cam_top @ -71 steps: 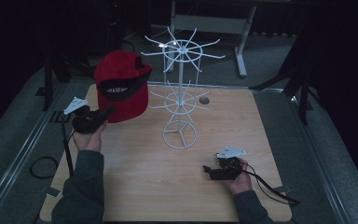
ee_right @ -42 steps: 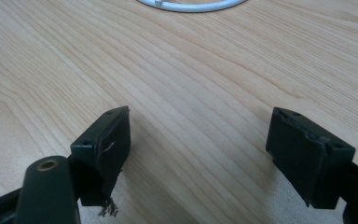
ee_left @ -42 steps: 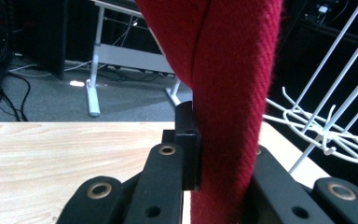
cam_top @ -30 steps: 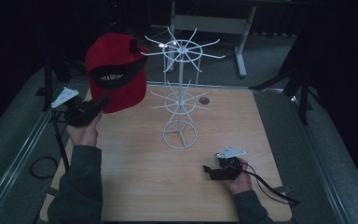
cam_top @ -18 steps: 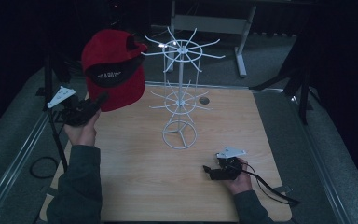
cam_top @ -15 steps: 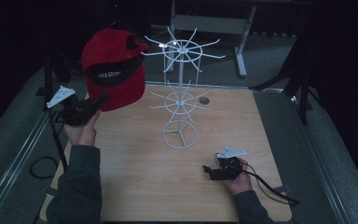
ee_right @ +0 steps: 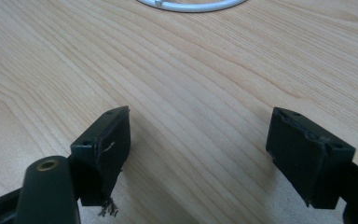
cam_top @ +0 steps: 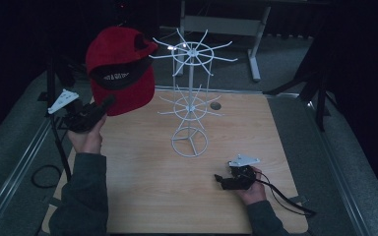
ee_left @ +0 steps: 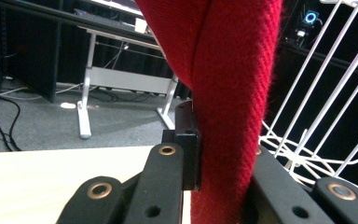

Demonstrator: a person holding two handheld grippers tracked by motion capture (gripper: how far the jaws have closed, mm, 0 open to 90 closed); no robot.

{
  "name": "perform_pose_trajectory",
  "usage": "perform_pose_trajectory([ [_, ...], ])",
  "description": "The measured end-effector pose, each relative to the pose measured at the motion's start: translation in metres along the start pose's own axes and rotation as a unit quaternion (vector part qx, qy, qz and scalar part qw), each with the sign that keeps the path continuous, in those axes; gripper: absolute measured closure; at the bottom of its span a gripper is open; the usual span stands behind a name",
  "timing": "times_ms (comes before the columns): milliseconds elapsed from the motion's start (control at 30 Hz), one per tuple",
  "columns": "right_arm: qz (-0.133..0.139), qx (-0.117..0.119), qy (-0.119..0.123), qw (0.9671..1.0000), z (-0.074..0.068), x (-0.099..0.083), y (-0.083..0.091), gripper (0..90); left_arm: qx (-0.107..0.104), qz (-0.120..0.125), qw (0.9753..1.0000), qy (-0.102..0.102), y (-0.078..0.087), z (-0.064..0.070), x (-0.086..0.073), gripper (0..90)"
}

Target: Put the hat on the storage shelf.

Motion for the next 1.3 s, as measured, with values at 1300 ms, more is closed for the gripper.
perform_pose_trajectory([
  [1300, -0.001, 0.000, 0.000, 1.0000, 0.000, 0.000, 0.000, 21.7, -0.013, 0.016, 0.9998, 0.001, 0.007, 0.008, 0.014, 86.0],
])
Point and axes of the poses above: each handheld gripper's, and its own axes: y roughly backward along the jaws, x roughly out of its top, z roughly to its right, the point moved 2 cm from there along -y, roughly forward along the jaws, and after that the axes turned 10 degrees about x, right-handed, at the moved point
